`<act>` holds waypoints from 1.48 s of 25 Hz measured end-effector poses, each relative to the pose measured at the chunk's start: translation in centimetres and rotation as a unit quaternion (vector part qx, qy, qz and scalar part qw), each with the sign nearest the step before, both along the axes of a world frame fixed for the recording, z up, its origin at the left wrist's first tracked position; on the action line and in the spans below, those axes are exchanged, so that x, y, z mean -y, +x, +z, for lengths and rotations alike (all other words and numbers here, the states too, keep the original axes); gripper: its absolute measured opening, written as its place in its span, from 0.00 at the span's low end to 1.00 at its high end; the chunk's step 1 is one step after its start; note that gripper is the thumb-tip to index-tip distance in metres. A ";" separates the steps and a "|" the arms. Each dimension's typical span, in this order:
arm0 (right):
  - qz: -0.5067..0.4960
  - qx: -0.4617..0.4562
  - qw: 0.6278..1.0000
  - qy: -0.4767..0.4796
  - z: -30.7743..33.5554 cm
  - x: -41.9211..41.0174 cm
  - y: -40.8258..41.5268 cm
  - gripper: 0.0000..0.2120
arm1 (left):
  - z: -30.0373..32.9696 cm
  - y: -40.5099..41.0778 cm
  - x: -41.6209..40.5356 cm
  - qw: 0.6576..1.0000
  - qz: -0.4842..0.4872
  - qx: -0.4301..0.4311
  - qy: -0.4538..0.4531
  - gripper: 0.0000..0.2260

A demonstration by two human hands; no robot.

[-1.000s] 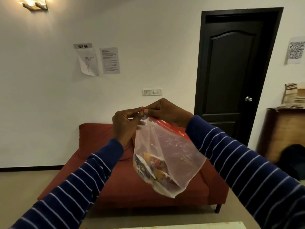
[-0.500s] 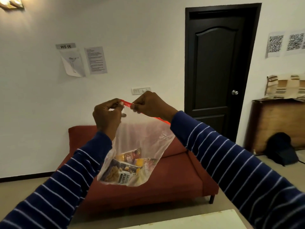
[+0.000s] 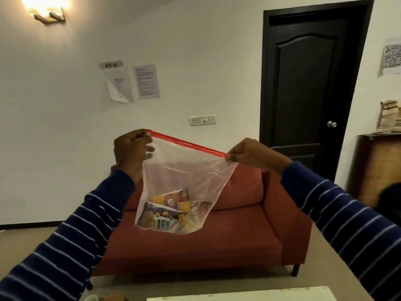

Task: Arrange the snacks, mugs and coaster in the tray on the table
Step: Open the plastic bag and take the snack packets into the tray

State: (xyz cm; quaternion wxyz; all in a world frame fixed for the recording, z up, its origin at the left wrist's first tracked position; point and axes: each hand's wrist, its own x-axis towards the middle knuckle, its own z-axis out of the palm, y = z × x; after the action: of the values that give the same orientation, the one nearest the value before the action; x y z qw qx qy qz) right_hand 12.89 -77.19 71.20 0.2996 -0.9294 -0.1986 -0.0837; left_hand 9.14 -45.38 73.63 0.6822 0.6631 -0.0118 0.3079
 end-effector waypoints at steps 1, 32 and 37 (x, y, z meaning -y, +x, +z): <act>-0.003 -0.019 1.000 -0.005 -0.2 0.4 -0.1 0.05 | -0.3 0.0 0.3 1.000 -0.013 -0.009 0.013 0.04; 0.106 -0.292 0.913 0.265 0.6 -8.4 -4.0 0.10 | -5.2 -3.1 3.7 0.989 -0.131 -0.049 0.042 0.06; 0.065 -0.058 0.992 0.089 -0.6 -8.9 -4.5 0.11 | -7.0 -3.9 5.3 0.981 -0.092 -0.109 0.128 0.16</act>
State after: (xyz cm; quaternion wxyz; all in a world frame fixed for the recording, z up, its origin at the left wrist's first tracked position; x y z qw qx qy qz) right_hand 8.39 -68.28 70.63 0.3965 -0.8877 -0.2324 -0.0276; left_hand 5.28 -50.69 66.65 0.6142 0.7707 -0.0381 0.1655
